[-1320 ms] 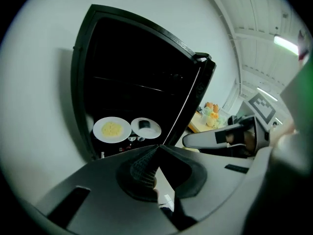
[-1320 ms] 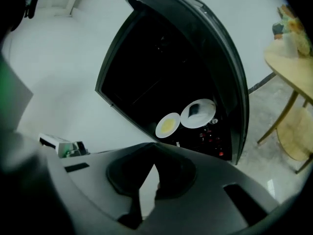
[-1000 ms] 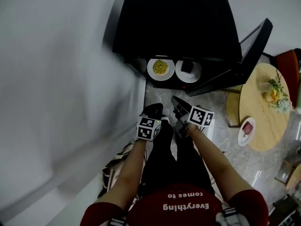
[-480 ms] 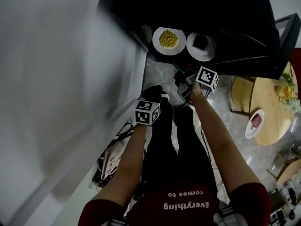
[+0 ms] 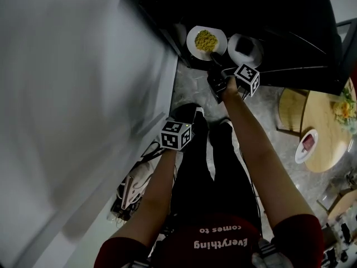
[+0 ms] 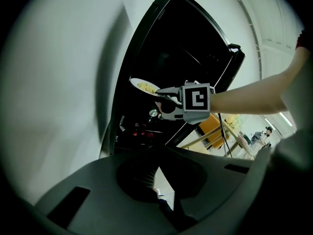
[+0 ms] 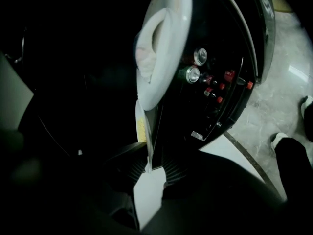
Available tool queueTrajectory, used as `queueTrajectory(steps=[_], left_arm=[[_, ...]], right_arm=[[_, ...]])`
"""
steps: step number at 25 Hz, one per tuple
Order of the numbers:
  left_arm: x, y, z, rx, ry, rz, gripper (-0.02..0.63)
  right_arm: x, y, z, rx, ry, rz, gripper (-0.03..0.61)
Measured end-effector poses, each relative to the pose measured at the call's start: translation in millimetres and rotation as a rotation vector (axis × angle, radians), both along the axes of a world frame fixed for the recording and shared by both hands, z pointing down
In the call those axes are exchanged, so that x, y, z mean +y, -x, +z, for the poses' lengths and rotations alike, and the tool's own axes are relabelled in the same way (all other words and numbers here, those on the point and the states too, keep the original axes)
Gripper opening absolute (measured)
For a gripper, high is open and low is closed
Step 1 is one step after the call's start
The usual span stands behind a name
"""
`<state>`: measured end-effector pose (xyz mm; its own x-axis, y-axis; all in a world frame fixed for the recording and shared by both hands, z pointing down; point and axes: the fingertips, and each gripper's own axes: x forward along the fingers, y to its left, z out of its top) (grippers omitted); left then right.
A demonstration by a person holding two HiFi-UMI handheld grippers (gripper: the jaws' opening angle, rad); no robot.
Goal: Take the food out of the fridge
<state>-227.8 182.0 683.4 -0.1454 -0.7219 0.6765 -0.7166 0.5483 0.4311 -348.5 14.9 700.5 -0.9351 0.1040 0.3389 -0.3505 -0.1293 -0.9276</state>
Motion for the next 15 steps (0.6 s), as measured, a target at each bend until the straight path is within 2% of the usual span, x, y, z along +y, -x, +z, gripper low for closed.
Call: queueTrajectory(steps=[3,8,15], left_arm=[[-4.5,1.0,-0.5,0.000,-0.006,0.001,-0.001],[-11.0,10.0,-0.7,-0.014,-0.005,0.002,-0.002],[-14.8,23.8,-8.7,-0.027,-0.020,-0.022,-0.002]], right_arm=[[0.7,2.1,-4.3,-0.038,-0.011,-0.006,0.031],[9.5,1.3,-12.1,-0.085,0.012,-0.046,0.023],[23.3,-25.7,-20.0,-0.135,-0.077,-0.188,0.023]])
